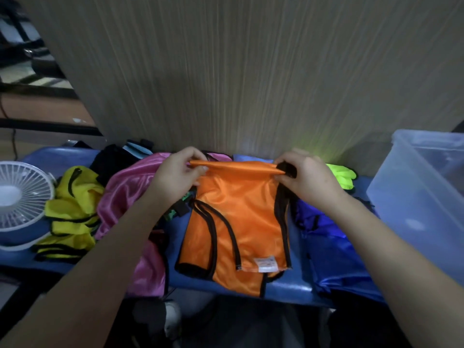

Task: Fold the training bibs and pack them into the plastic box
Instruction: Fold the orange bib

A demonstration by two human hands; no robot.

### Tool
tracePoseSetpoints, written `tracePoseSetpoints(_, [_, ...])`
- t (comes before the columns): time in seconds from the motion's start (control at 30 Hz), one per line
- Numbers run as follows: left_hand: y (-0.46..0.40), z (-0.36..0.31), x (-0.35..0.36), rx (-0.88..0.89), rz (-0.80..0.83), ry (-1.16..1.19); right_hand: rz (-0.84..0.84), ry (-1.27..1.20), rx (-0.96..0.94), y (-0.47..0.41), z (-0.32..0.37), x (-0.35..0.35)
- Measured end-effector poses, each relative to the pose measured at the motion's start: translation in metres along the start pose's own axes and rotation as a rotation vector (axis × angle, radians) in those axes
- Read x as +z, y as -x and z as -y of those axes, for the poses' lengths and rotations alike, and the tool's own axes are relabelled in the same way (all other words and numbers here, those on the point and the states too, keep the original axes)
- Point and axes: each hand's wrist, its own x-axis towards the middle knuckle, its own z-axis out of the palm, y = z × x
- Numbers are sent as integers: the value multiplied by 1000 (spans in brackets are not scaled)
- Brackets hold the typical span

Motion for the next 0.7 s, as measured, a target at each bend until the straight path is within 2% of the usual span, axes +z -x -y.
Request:
tracePoseSetpoints(0.13, [30, 7, -20, 138, 113, -29, -29, 69, -109, 33, 23, -7])
tracePoseSetpoints(0.3, [68, 15, -40, 328, 195, -274, 53, 239, -265, 73, 50, -11])
tracePoseSetpoints(0.43, [90, 31, -49, 308, 334, -294, 66, 376, -410, 106, 66, 1])
tracePoseSetpoints(0.53, [102, 38, -49, 363, 440, -329, 96, 414, -483, 124, 67, 8])
tracePoseSetpoints(0.7, [111, 47, -42, 381, 566, -436, 169, 404, -465, 139, 62, 16])
